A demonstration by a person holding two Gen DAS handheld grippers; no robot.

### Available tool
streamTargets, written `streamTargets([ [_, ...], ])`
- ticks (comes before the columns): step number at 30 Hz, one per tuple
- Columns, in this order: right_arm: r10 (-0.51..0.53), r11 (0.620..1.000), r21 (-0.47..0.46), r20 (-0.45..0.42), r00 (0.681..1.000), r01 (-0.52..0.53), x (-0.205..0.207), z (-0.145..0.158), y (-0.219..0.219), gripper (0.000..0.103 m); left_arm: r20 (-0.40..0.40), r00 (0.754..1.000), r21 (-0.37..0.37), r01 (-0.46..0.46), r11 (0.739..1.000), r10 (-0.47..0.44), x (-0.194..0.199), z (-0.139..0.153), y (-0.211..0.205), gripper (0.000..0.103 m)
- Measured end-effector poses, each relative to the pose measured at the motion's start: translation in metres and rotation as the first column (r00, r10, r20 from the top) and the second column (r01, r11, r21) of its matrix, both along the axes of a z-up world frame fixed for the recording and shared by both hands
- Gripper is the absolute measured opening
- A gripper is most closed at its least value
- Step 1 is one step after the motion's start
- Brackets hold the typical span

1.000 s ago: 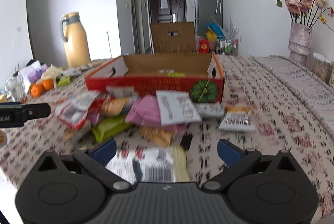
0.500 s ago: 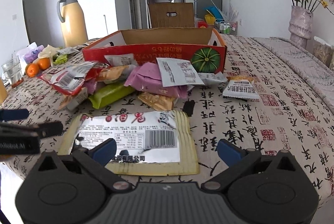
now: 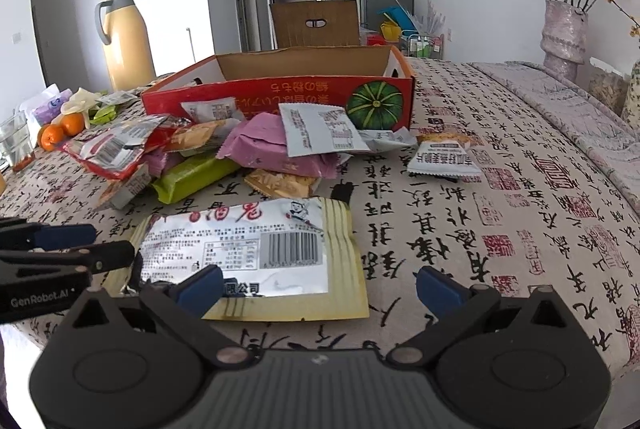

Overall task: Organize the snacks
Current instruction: 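Move both tools back to the pile and lower the right tool onto a white-and-yellow packet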

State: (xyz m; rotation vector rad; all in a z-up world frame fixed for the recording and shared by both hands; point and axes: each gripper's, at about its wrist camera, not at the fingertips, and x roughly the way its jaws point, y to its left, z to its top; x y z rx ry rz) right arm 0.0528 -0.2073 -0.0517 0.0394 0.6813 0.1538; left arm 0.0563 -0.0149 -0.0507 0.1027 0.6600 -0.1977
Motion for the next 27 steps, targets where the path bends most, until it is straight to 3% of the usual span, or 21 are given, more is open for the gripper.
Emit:
streamTargets([
  [9, -0.068, 0.997, 0.021, -0.001, 0.998, 0.068, 0.002, 0.0, -0.019, 0.103, -0.019, 0.996, -0.029, 0.085, 0.996, -0.085, 0.006, -0.001, -0.024, 0.044],
  [11, -0.09, 0.996, 0.017, 0.003, 0.996, 0.09, 0.004, 0.002, -0.02, 0.103, -0.023, 0.994, -0.039, 0.103, 0.994, -0.104, 0.007, 0.0, -0.027, 0.051],
  [12, -0.094, 0.995, 0.02, 0.004, 0.996, 0.094, 0.005, 0.004, -0.02, 0.103, -0.024, 0.995, -0.036, 0.095, 0.995, -0.096, 0.008, 0.001, -0.027, 0.065],
  [13, -0.095, 0.995, 0.023, 0.007, 0.995, 0.095, 0.007, 0.006, -0.02, 0.103, -0.016, 0.996, -0.036, 0.083, 0.996, -0.084, 0.008, 0.003, -0.026, 0.072],
  [22, -0.116, 0.993, 0.006, 0.026, 0.993, 0.116, 0.042, 0.021, 0.007, 0.103, 0.032, 0.999, -0.057, -0.041, 0.998, 0.043, 0.004, 0.018, 0.016, 0.083],
  [27, -0.154, 0.984, -0.089, 0.02, 0.988, 0.155, 0.052, 0.009, 0.027, 0.103, 0.038, 0.996, -0.073, -0.078, 0.994, 0.081, 0.001, 0.022, 0.032, 0.083],
])
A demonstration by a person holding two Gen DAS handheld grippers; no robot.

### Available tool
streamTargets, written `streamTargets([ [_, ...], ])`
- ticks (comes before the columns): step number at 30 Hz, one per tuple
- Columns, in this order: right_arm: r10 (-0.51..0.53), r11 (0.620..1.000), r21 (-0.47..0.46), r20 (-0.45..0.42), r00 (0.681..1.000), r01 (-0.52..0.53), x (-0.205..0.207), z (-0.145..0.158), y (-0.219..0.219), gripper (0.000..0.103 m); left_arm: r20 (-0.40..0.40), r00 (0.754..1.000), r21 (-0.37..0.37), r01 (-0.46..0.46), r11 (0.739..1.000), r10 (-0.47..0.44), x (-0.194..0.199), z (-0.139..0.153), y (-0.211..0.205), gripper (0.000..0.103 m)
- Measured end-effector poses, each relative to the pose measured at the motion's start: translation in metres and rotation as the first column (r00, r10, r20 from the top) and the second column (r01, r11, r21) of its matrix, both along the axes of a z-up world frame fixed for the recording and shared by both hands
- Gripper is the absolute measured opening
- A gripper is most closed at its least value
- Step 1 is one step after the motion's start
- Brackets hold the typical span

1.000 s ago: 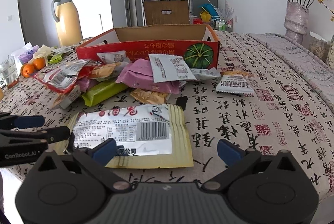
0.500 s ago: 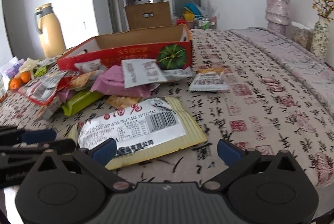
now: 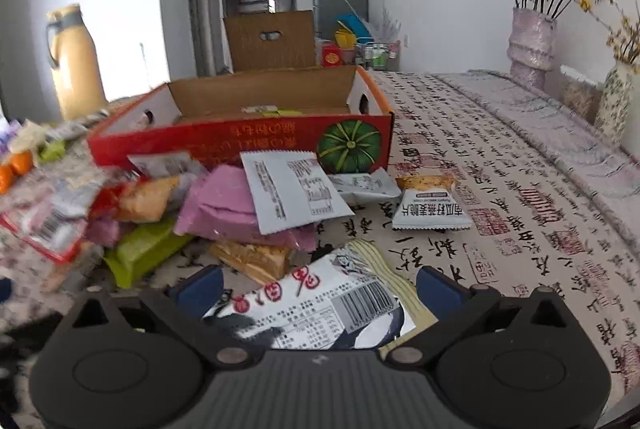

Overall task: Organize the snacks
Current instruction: 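Move both tools back to the pile and lower the right tool onto a white-and-yellow packet, then grasp the white-and-yellow packet with the right tool while the left tool grasps the red chip bag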

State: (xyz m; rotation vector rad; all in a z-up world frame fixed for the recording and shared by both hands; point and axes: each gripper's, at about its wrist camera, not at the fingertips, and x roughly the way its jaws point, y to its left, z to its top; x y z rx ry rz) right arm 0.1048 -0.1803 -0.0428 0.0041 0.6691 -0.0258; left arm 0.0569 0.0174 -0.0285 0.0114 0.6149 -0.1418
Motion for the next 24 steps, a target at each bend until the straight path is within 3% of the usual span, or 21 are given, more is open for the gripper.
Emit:
streamTargets([
  [10, -0.003, 0.996, -0.092, 0.004, 1.0, 0.003, -0.038, -0.016, -0.024, 0.102, -0.003, 1.0, -0.006, 0.026, 1.0, -0.026, -0.002, -0.002, -0.009, 0.084],
  [15, -0.022, 0.999, -0.042, -0.009, 1.0, 0.022, -0.049, -0.019, -0.034, 0.1, 0.006, 0.999, 0.001, 0.039, 0.999, -0.039, -0.008, 0.0, -0.016, 0.084],
  [18, -0.012, 1.0, 0.027, -0.005, 1.0, 0.012, -0.055, -0.019, -0.04, 0.085, 0.016, 0.999, 0.004, 0.032, 0.999, -0.033, -0.01, 0.004, -0.015, 0.084],
  [23, 0.043, 0.998, 0.045, 0.013, 0.999, -0.043, -0.058, -0.014, -0.038, 0.038, 0.028, 0.999, 0.004, 0.019, 1.0, -0.019, -0.012, 0.008, -0.012, 0.084],
  [24, 0.05, 0.997, 0.05, 0.016, 0.999, -0.051, -0.058, -0.013, -0.038, 0.037, 0.033, 0.999, 0.002, 0.015, 1.0, -0.015, -0.013, 0.01, -0.011, 0.084],
])
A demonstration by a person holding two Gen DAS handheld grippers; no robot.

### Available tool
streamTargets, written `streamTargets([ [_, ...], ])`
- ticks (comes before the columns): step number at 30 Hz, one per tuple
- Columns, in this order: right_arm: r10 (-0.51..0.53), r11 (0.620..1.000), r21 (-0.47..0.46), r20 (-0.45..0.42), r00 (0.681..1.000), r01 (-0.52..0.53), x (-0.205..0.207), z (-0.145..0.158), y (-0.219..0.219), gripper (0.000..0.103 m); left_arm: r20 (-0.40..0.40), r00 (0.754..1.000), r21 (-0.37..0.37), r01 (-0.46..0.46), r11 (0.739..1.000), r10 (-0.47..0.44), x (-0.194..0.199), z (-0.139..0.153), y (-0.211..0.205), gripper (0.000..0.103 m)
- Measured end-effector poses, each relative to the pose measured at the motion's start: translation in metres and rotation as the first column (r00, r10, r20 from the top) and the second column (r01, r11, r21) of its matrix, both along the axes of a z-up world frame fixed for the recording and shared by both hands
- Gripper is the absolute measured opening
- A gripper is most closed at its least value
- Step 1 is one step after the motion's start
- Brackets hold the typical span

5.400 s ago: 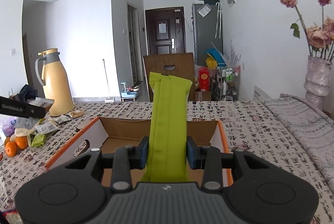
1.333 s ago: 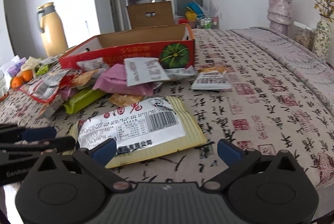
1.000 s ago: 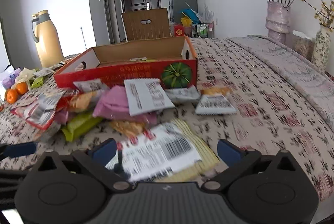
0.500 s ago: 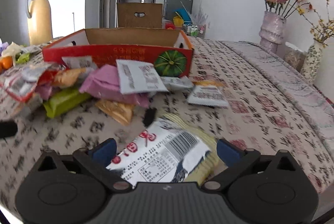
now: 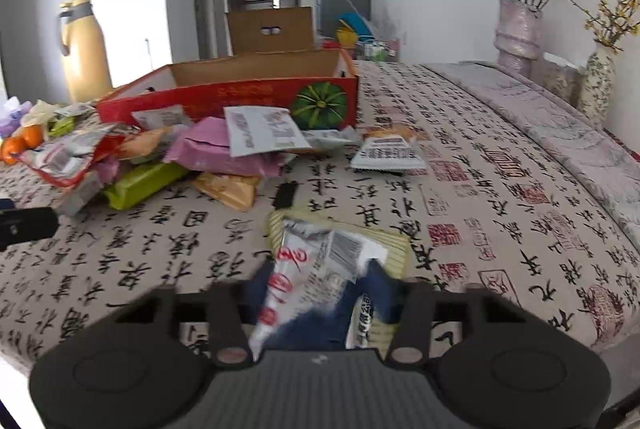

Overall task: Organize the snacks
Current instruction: 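Grasp the white-and-yellow packet with the right tool while the left tool grasps the red chip bag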

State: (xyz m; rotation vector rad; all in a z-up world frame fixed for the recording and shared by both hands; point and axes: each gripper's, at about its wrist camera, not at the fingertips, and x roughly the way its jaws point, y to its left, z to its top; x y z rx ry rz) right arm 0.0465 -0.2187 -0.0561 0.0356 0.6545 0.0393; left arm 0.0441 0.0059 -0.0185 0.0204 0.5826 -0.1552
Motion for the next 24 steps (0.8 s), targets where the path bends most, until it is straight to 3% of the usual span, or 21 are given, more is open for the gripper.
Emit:
streamTargets([
  [2, 0.011, 1.0, 0.01, 0.01, 1.0, -0.011, -0.001, 0.003, -0.001, 0.03, 0.009, 1.0, -0.001, -0.005, 1.0, 0.005, -0.001, 0.004, 0.002, 0.084],
  [15, 0.005, 0.998, 0.057, 0.134, 0.991, -0.012, 0.008, 0.031, -0.014, 0.028, 0.084, 0.996, 0.061, -0.044, 0.997, 0.039, 0.021, 0.039, 0.003, 0.087],
  [20, -0.008, 0.997, 0.075, 0.164, 0.986, -0.004, 0.019, 0.038, -0.021, 0.027, 0.061, 0.996, 0.086, -0.071, 0.994, 0.066, 0.052, 0.045, -0.001, 0.091],
  [24, -0.007, 0.996, 0.084, 0.183, 0.983, -0.009, 0.03, 0.042, -0.024, 0.027, -0.006, 0.995, 0.094, -0.098, 0.991, 0.099, 0.087, 0.04, -0.002, 0.092],
])
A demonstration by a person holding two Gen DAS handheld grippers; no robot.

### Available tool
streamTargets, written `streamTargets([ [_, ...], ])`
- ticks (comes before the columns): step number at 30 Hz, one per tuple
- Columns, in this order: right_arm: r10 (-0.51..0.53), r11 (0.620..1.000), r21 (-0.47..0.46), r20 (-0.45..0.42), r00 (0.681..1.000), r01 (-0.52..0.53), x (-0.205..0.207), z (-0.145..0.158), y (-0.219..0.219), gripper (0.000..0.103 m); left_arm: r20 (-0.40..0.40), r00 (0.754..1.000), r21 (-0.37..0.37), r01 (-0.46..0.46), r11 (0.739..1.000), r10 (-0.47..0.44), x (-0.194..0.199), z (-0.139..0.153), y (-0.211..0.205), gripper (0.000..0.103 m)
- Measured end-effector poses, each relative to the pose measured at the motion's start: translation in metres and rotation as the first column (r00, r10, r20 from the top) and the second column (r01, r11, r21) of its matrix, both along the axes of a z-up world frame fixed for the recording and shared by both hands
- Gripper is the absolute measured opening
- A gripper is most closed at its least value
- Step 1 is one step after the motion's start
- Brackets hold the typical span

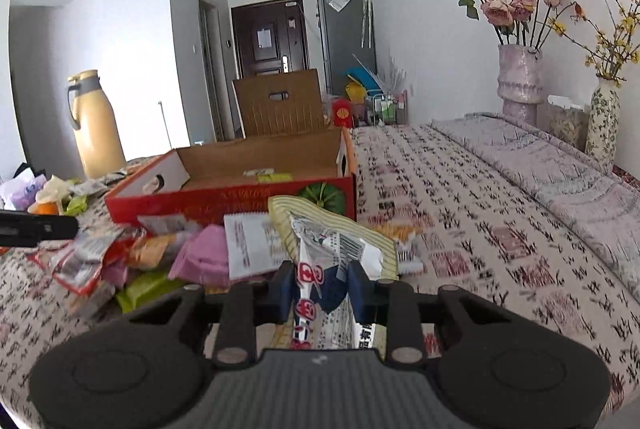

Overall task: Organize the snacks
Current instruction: 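Grasp the white-and-yellow packet with the right tool while the left tool grasps the red chip bag, then lift both packets and carry them over the cardboard box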

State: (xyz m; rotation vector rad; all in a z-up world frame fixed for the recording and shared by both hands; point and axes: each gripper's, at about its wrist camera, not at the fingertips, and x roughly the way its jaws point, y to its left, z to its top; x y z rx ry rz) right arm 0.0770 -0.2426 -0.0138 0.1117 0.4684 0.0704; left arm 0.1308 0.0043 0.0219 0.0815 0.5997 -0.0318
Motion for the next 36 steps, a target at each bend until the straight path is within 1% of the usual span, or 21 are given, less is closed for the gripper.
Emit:
streamTargets([
  [6, 0.019, 1.0, 0.015, 0.016, 1.0, -0.019, 0.016, 0.004, -0.001, 0.027, -0.108, 0.993, 0.024, -0.05, 0.998, 0.052, 0.039, -0.018, 0.0, 0.092],
  [8, 0.03, 0.999, 0.02, 0.02, 0.999, -0.03, 0.021, 0.004, -0.002, 0.027, -0.14, 0.988, 0.032, -0.061, 0.998, 0.065, 0.045, -0.024, 0.0, 0.086],
  [9, 0.034, 0.999, 0.023, 0.021, 0.999, -0.035, 0.023, 0.004, -0.001, 0.027, -0.161, 0.985, 0.032, -0.065, 0.997, 0.069, 0.049, -0.029, 0.001, 0.077],
  [11, 0.042, 0.999, 0.027, 0.022, 0.999, -0.043, 0.026, 0.003, -0.002, 0.027, -0.179, 0.981, 0.03, -0.076, 0.997, 0.08, 0.052, -0.034, 0.002, 0.075],
  [15, 0.051, 0.998, 0.033, 0.027, 0.998, -0.052, 0.03, 0.004, -0.002, 0.027, -0.163, 0.983, 0.007, -0.082, 0.997, 0.082, 0.049, -0.032, 0.005, 0.061],
  [23, 0.051, 0.998, 0.031, 0.039, 0.998, -0.052, 0.034, 0.008, -0.002, 0.027, -0.125, 0.987, -0.019, -0.103, 0.995, 0.1, 0.04, -0.023, 0.013, 0.057],
  [24, 0.05, 0.998, 0.031, 0.041, 0.998, -0.051, 0.034, 0.009, -0.002, 0.027, -0.113, 0.989, -0.022, -0.102, 0.995, 0.099, 0.038, -0.02, 0.013, 0.046],
  [25, 0.05, 0.998, 0.031, 0.042, 0.998, -0.051, 0.034, 0.009, -0.002, 0.027, -0.107, 0.99, -0.025, -0.095, 0.995, 0.092, 0.036, -0.017, 0.013, 0.03],
  [27, 0.05, 0.998, 0.03, 0.047, 0.998, -0.051, 0.034, 0.011, -0.001, 0.027, -0.095, 0.991, -0.035, -0.097, 0.995, 0.093, 0.033, -0.012, 0.015, 0.029],
  [29, 0.051, 0.998, 0.029, 0.054, 0.997, -0.052, 0.033, 0.013, 0.0, 0.027, -0.084, 0.992, -0.034, -0.095, 0.995, 0.092, 0.031, -0.009, 0.015, 0.026],
  [32, 0.051, 0.998, 0.029, 0.059, 0.997, -0.052, 0.032, 0.015, 0.0, 0.027, -0.083, 0.992, -0.036, -0.094, 0.995, 0.091, 0.03, -0.01, 0.016, 0.025],
  [36, 0.051, 0.998, 0.03, 0.057, 0.997, -0.053, 0.03, 0.014, 0.001, 0.027, -0.082, 0.993, -0.043, -0.091, 0.995, 0.087, 0.029, -0.011, 0.017, 0.02],
])
